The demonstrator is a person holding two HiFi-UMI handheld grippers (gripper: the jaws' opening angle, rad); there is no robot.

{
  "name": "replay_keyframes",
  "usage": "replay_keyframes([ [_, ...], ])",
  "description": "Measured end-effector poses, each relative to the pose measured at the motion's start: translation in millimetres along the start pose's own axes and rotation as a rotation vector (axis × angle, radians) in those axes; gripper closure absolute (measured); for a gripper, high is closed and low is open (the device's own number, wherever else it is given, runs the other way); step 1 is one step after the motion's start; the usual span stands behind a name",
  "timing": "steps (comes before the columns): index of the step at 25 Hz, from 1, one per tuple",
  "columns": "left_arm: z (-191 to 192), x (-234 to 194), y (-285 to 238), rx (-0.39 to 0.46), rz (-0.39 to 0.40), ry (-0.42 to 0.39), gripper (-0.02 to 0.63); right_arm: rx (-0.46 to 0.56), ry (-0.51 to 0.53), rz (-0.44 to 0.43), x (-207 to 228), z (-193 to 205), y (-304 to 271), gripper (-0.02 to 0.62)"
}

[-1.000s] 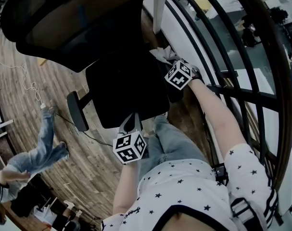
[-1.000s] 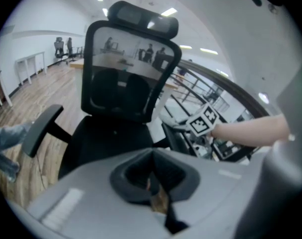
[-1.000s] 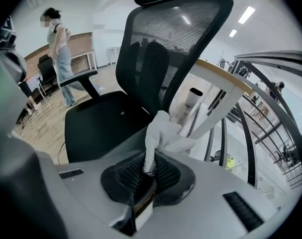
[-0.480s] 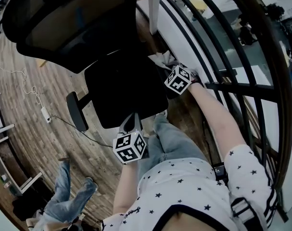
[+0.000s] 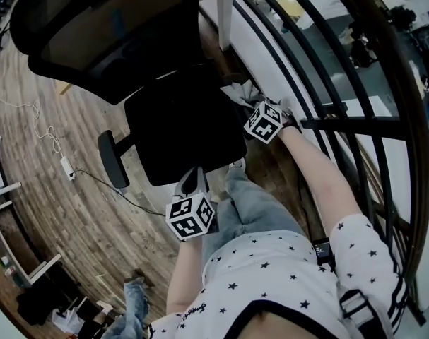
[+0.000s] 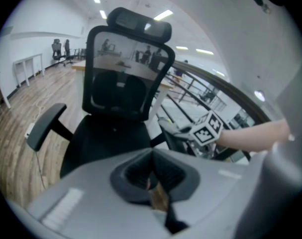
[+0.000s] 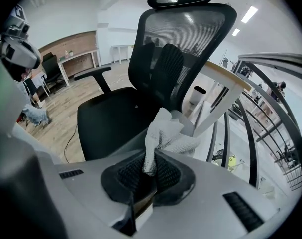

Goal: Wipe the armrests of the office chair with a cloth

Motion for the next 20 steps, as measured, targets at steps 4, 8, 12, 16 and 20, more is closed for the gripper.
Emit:
replay_keyframes([
  [4,5,-2,5,-0.001,0.004,0.0,0.6,-0.005,-0.002,-0.005,-12,4,3,0.563],
  [8,10,0,10,0.006,0.01,-0.003,0.601,-0.004,0.002,-0.007,-24,12,7,0.563],
  [12,16,4,15,0.013,0.015,-0.005,0.6,-0.008,0.006,-0.012,-36,20,11,0.563],
  [16,21,5,21,0.018,0.016,0.003,0.6,-0.014,0.016,-0.015,-46,26,14,0.563],
  [20,28,4,24,0.017,0.014,0.003,0.6,-0.014,0.023,-0.024,-53,30,15,0.563],
])
Point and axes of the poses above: the fingertips, and each gripper's own axes: y backward along the fingers, x to its right, z out of its underside, the point moved 8 cm from there along y, backward along the fingers, and after that the axes turned 8 degrees about -z, right-handed, at the moved point
